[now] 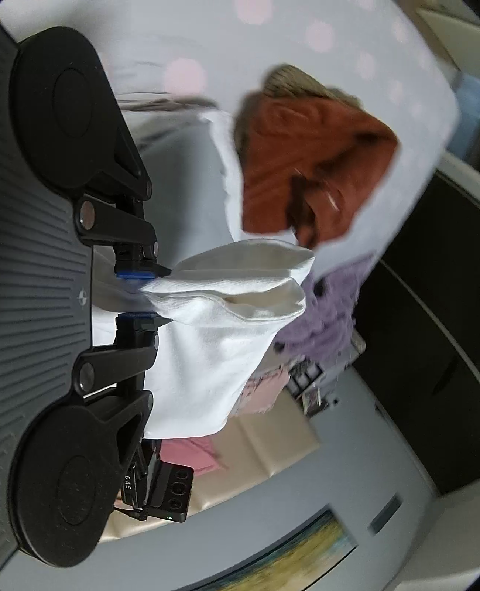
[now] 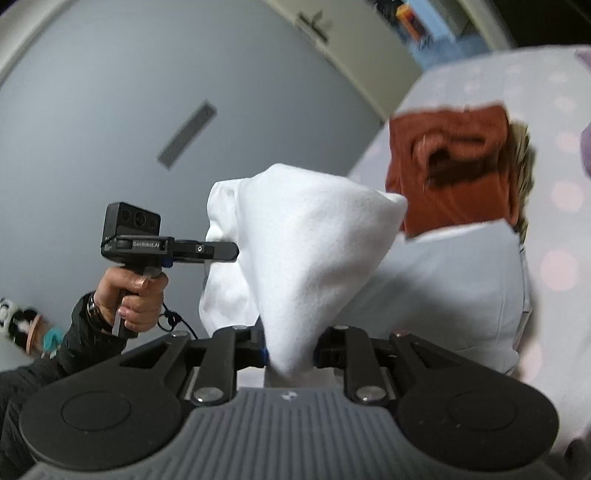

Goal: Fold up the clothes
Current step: 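Lift the folded shirt with both grippers and carry it onto the stack, then lower the folded shirt onto the white stack and open both grippers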

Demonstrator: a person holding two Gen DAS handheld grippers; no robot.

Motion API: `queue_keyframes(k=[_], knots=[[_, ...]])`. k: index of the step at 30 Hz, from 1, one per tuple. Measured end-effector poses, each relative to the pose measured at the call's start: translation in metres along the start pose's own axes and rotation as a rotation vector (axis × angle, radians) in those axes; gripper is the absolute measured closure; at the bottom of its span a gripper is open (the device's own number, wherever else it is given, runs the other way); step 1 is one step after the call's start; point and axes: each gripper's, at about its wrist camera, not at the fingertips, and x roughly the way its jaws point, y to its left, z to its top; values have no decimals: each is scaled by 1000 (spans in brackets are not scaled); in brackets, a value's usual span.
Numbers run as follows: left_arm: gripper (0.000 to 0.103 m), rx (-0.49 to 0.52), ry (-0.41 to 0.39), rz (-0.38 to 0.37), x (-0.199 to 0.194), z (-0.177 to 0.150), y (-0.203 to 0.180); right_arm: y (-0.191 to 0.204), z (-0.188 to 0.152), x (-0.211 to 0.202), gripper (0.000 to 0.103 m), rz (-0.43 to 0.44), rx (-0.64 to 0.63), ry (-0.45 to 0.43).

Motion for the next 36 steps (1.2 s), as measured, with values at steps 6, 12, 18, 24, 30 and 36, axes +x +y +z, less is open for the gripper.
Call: queue_keyframes(k=[6,12,18,24,30,36], knots=[[89,-93,52,28,37,9,44,-71,43,19,80,12,51,133],[89,-149,83,63,64,19,77,-139,53,51,75,-11,116,205],[84,-87,66,172,80,20,84,-161,59,81,43,-179,60,202],[80,141,-68,340,54,9,40,-112,46,64,39,-440,-186,91],[62,346,-220,322,30,-16,-15,-53,15,44,41,-522,-269,-157],[62,508,-175,425,65,-69,-35,-20,-35,70,43,-577,-316,-218]])
